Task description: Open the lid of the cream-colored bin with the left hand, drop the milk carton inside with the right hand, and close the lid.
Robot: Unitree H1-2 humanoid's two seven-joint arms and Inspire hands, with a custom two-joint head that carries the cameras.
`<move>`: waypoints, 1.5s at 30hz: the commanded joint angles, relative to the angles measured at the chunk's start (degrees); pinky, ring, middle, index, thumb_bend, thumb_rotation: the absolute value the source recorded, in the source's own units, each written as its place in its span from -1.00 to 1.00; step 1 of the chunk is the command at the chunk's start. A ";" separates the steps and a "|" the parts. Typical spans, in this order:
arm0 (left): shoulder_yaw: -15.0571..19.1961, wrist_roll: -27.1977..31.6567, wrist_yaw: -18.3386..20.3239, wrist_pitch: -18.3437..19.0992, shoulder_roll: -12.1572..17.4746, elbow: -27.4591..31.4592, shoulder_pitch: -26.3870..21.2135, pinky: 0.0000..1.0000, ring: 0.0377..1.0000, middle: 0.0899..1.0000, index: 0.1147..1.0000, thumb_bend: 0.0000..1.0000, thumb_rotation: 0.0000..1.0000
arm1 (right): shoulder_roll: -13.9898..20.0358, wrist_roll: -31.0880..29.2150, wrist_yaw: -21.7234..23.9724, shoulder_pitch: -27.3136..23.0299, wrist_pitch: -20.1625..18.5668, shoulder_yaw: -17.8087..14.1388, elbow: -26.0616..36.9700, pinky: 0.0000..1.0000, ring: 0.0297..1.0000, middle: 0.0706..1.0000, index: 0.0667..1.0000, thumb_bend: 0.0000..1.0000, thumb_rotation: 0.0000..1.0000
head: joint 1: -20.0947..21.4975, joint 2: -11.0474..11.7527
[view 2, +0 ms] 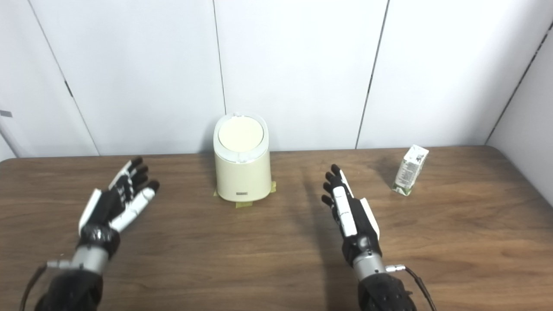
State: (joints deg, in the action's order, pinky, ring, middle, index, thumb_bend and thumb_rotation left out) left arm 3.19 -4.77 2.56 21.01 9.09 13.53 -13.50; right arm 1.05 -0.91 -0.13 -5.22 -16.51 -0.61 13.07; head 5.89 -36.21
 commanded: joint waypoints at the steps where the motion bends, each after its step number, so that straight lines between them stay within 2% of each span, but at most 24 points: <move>1: -1.49 -2.28 1.12 1.47 2.60 2.24 -5.44 0.76 0.82 0.85 0.93 0.63 -0.16 | 0.00 -0.12 0.00 -1.47 0.92 -0.10 1.73 0.81 0.90 0.94 0.97 0.19 1.00 | -0.29 0.10; 5: -3.57 -3.95 4.66 5.49 5.75 1.12 -12.55 0.75 0.82 0.86 0.99 0.76 -0.32 | -0.03 -0.04 0.01 -1.42 1.43 -0.15 1.36 0.79 0.90 0.93 0.96 0.17 1.00 | -0.70 0.36; 9: -4.34 -5.00 6.07 5.84 5.79 -1.80 -18.34 0.70 0.82 0.86 0.97 0.78 -0.54 | -0.12 0.08 -0.17 -1.40 1.28 -0.25 1.15 0.78 0.88 0.92 0.95 0.19 1.00 | -0.76 0.62; 14: -5.99 -6.68 7.74 5.85 5.75 -7.01 -25.24 0.68 0.83 0.86 0.93 0.82 -0.62 | 0.20 0.17 0.06 -1.24 1.55 -0.07 1.00 0.79 0.89 0.93 0.96 0.20 1.00 | -1.05 0.82; 22: -12.18 -13.16 13.46 5.91 7.50 -17.52 -36.59 0.69 0.83 0.86 0.90 0.89 -0.73 | 0.39 0.37 0.19 -1.08 1.82 0.13 0.68 0.82 0.90 0.94 0.97 0.18 1.00 | -1.28 1.13; 25: -15.45 -16.41 16.33 5.90 7.69 -22.20 -41.18 0.67 0.83 0.87 0.91 0.86 -0.70 | 0.17 0.43 0.08 -1.06 1.87 0.21 0.49 0.82 0.89 0.94 0.97 0.17 1.00 | -1.33 1.12; 27: -17.47 -17.87 17.56 5.87 7.47 -25.19 -43.62 0.60 0.78 0.85 0.92 0.89 -0.72 | -0.01 0.12 0.11 -1.15 1.97 0.12 0.18 0.84 0.89 0.94 0.97 0.18 1.00 | -1.37 1.18; 30: -18.82 -18.29 18.59 5.82 6.67 -28.45 -45.87 0.61 0.76 0.83 0.90 0.88 -0.82 | -0.13 0.36 0.00 -1.25 2.10 0.27 -0.14 0.86 0.89 0.94 0.97 0.19 1.00 | -1.49 1.28; 33: -22.69 -20.81 19.69 5.62 6.23 -32.69 -49.08 0.50 0.69 0.81 0.86 0.87 -0.83 | -0.30 0.55 -0.16 -1.35 2.13 0.41 0.05 0.83 0.89 0.94 0.97 0.17 1.00 | -1.49 1.23; 35: -26.78 -24.29 19.90 3.18 6.71 -35.62 -51.17 0.46 0.70 0.81 0.83 0.88 -0.79 | -0.52 0.29 -0.17 -1.47 2.20 0.41 0.00 0.84 0.90 0.94 0.97 0.17 1.00 | -1.48 1.28; 42: -35.97 -33.97 18.67 -3.20 7.02 -40.70 -54.10 0.51 0.80 0.85 0.80 0.95 -0.74 | -0.98 0.81 -0.60 -1.85 2.64 0.69 -0.32 0.81 0.90 0.93 0.97 0.20 1.00 | -1.41 1.13; 45: -37.81 -37.37 17.46 -5.24 6.93 -41.21 -54.07 0.47 0.75 0.80 0.77 0.98 -0.77 | -1.39 0.84 -0.80 -1.99 2.56 0.75 -0.21 0.80 0.89 0.93 0.97 0.21 1.00 | -1.38 1.10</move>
State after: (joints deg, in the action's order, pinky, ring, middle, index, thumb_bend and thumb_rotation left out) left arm -34.91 -39.92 22.30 17.24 15.37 -28.15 -63.52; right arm 0.08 -0.40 -0.69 -4.98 -16.36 -0.03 11.96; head 4.48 -35.07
